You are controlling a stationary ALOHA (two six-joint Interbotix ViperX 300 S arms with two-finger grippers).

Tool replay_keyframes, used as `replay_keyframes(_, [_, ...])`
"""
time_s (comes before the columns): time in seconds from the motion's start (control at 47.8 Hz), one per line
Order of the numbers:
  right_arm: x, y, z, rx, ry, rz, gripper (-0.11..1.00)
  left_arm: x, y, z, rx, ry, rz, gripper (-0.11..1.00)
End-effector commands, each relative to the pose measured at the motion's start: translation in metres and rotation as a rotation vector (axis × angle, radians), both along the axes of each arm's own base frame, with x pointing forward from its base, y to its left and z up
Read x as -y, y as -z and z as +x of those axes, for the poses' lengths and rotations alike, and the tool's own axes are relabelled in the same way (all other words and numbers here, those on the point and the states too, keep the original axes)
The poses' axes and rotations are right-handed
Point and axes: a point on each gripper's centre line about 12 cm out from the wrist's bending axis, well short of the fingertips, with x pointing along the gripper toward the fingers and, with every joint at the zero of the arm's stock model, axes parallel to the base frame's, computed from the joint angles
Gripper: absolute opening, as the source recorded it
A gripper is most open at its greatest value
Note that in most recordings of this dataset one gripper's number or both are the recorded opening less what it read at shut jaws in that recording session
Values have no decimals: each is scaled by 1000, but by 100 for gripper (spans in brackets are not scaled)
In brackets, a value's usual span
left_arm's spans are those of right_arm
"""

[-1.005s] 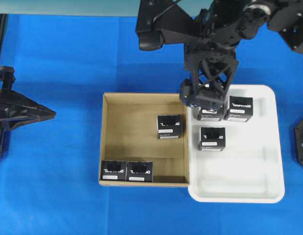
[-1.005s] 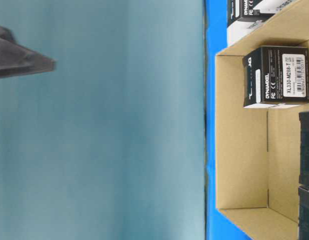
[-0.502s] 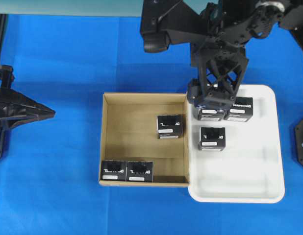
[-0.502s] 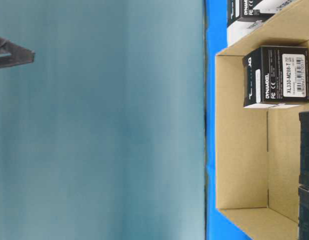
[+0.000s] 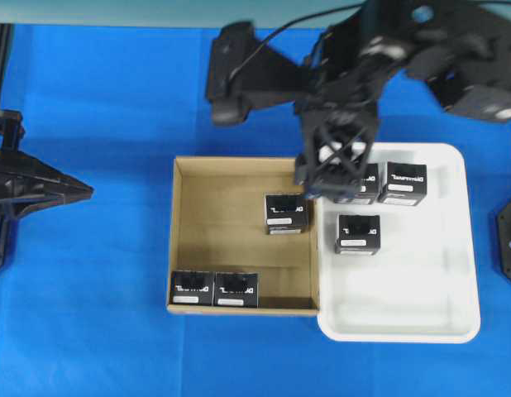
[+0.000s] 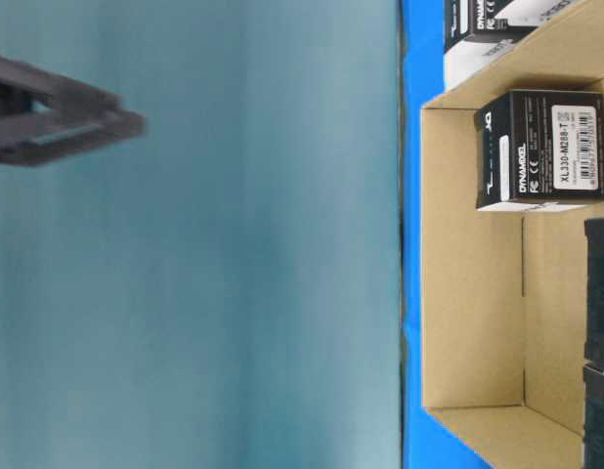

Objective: Pick the box from inside the cardboard box.
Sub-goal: 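Move the right gripper back into the box and grasp another package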

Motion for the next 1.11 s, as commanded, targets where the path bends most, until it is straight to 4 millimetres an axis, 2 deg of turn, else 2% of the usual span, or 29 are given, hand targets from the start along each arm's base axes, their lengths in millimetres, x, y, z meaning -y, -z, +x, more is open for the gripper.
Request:
replay_keyframes(0.0, [-7,19,10,-10,-41,-5,98,1,-12,2,29,6,2,-7])
replay_keyframes(0.126, [-16,44,22,16,-96,-14,98,3,-12,2,31,16,2,-7])
replay_keyframes(0.251, [-21,70,26,14,-121,-16,98,4,-12,2,31,22,2,-7])
replay_keyframes(0.565, [-13,121,24,77,-107,-42,98,5,-12,2,31,25,4,-7])
replay_keyframes(0.942, [-9,167,14,93,-104,-51,98,5,-12,2,31,26,8,-7])
replay_keyframes(1.089, [-5,173,14,103,-98,-58,97,5,-12,2,32,25,4,-7])
